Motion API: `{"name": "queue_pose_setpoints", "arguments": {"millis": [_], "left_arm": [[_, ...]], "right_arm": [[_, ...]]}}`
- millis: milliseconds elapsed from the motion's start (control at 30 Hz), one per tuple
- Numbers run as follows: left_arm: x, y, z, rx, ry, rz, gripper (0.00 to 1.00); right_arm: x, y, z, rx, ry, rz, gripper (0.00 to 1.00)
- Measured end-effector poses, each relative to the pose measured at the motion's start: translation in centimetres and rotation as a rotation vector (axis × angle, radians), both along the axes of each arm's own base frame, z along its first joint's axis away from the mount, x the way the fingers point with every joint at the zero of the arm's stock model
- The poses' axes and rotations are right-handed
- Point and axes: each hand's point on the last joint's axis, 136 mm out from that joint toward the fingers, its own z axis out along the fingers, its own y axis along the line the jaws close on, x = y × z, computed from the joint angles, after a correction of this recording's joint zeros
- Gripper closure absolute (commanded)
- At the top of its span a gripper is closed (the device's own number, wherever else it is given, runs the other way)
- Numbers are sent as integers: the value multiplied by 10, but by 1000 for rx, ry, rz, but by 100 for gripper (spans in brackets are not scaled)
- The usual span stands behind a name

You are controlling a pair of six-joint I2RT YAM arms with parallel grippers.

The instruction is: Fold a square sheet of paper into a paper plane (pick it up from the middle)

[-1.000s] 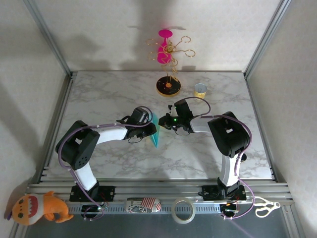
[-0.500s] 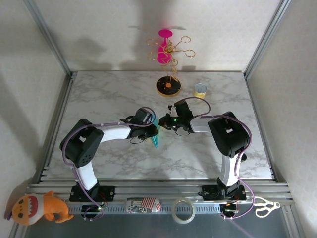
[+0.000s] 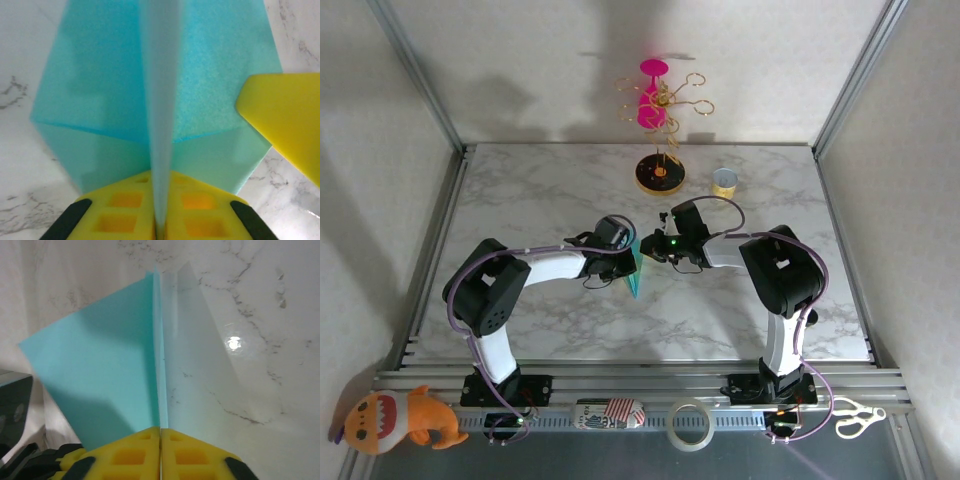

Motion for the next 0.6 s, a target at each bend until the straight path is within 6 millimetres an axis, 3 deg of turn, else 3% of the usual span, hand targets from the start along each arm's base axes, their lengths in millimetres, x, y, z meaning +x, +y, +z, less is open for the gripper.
{"name": "queue_pose_setpoints", "arguments": {"millis": [133, 267, 400, 500, 600], "left_arm": [[6, 3, 5, 38, -19, 5, 96], [19, 6, 19, 90, -60, -2, 96], [41, 8, 35, 151, -111, -14, 96], [63, 11, 40, 215, -135, -22, 96], [85, 16, 39, 283, -146, -27, 95]], "right_arm": [[6, -8, 9, -44, -46, -33, 56], [22, -24, 44, -81, -167, -114, 39], [35, -55, 77, -132, -295, -237, 25], [38, -81, 81, -191, -344, -314, 17], [37, -103, 74, -254, -353, -369, 16]]}}
